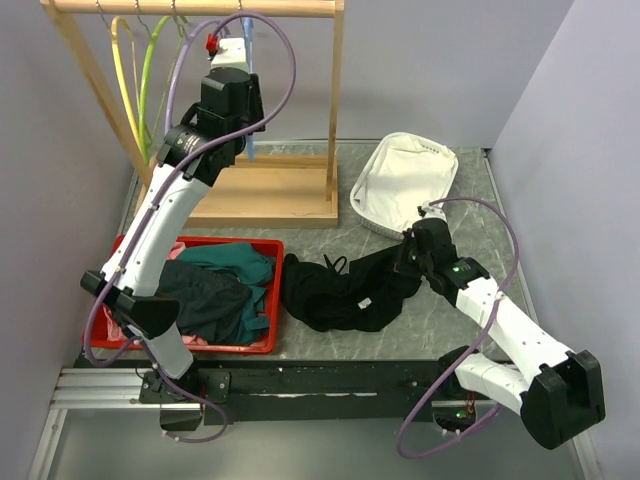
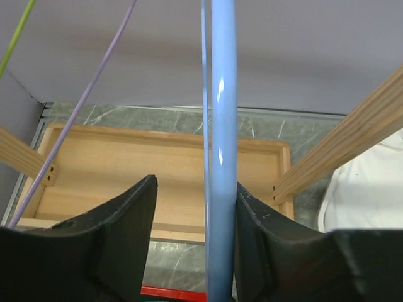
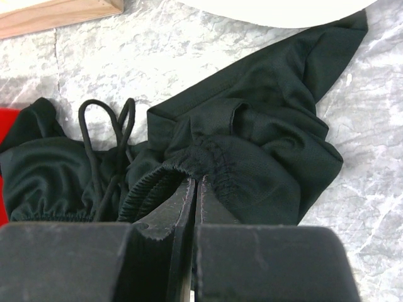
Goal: Place the shorts on the hanger
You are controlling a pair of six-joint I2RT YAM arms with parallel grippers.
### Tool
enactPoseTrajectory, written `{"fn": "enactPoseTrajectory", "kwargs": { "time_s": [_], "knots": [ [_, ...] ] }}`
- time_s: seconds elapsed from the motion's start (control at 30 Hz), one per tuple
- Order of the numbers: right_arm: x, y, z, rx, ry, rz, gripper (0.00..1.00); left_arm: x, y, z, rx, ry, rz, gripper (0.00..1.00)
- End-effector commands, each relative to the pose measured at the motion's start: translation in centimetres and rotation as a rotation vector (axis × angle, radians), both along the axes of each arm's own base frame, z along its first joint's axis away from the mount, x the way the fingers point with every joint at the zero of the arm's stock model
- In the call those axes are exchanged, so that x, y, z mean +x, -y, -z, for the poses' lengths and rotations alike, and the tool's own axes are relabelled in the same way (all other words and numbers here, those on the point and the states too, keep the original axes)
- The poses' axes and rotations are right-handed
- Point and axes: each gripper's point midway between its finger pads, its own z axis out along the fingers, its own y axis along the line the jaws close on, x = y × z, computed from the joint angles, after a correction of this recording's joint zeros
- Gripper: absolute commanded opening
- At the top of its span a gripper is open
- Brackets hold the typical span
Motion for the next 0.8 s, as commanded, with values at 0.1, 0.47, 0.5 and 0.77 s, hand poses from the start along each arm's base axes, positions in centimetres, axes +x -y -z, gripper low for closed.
{"fn": "enactPoseTrajectory", "kwargs": {
  "time_s": [0.1, 0.47, 0.5, 0.77],
  "knots": [
    [0.9, -0.3, -0.8, 0.014, 0.045, -0.016, 0.0, -0.5, -1.3, -3.0, -0.017, 0.094, -0.032, 0.44],
    [0.9, -0.2, -1.1, 0.004, 0.045, -0.015, 0.0, -1.5, -2.2, -5.7, -0.007, 0.18, -0.023, 0.01],
    [0.9, -0.2, -1.2, 0.004, 0.045, -0.013, 0.0, -1.9, -2.3, -6.5, -0.015, 0.203, -0.019, 0.01],
    [1.0, 0.0, -1.1, -0.005, 0.045, -0.006, 0.0, -3.8, -3.3, -8.6, -0.019, 0.285, -0.006, 0.01]
  ]
}}
